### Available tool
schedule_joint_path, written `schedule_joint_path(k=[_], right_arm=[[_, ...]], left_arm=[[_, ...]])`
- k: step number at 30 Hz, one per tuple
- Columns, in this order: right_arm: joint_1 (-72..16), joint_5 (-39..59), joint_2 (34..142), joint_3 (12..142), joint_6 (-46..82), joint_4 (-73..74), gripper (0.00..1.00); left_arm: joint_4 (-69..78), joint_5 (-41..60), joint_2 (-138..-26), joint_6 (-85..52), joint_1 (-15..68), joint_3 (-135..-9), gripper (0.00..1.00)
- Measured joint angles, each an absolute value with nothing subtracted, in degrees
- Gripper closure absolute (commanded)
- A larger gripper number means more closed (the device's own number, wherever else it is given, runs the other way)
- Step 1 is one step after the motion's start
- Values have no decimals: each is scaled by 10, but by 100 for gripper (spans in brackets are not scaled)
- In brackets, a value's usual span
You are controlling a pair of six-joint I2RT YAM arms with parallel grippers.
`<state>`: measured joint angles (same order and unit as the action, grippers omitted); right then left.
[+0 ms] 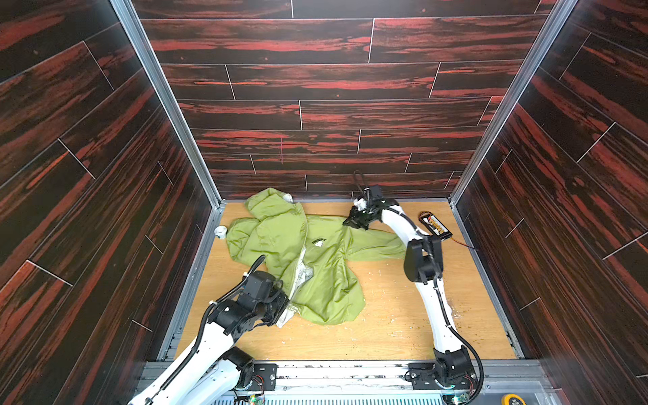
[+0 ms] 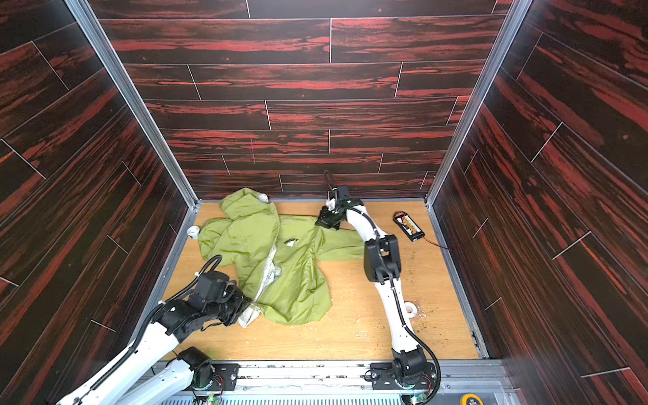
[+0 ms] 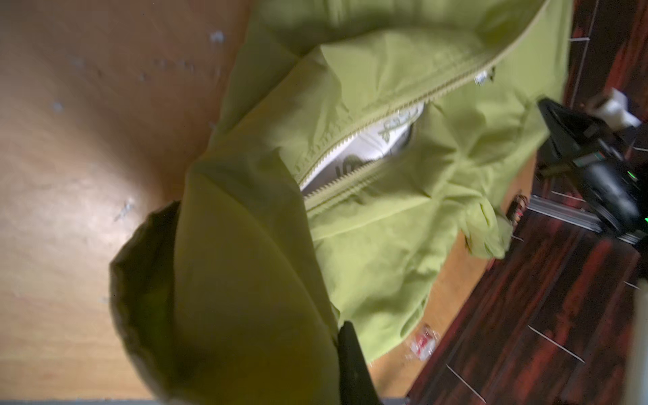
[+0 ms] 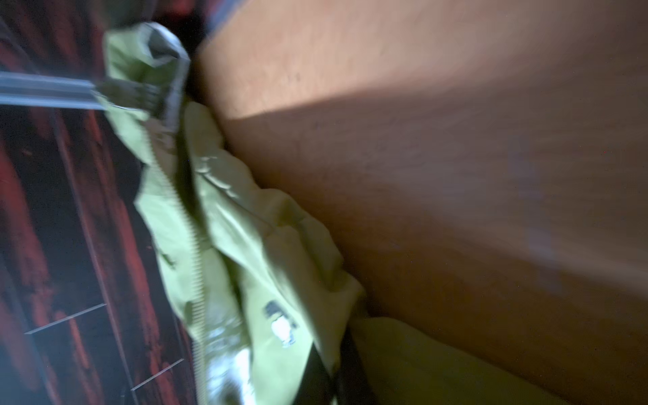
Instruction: Zip up the jacket
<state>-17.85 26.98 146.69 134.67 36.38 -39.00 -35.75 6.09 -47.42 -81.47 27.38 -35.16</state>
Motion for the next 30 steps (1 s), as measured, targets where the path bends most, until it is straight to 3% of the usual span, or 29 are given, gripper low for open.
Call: schedule_joint_path(k=[12, 19, 24, 30], right_arm=[[-64, 267, 1118, 908, 364, -242, 100], [-100, 283, 987, 655, 434, -127, 100], [-223, 279, 972, 629, 460, -90, 100], [-340, 306, 1017, 748, 453, -83, 100]], left_arm=[[-310, 9, -732, -691, 207, -545, 100], [-322, 22, -860, -596, 146, -719, 100], [-343, 28, -893, -552, 88, -775, 100], [-361, 27, -893, -517, 37, -803, 100]])
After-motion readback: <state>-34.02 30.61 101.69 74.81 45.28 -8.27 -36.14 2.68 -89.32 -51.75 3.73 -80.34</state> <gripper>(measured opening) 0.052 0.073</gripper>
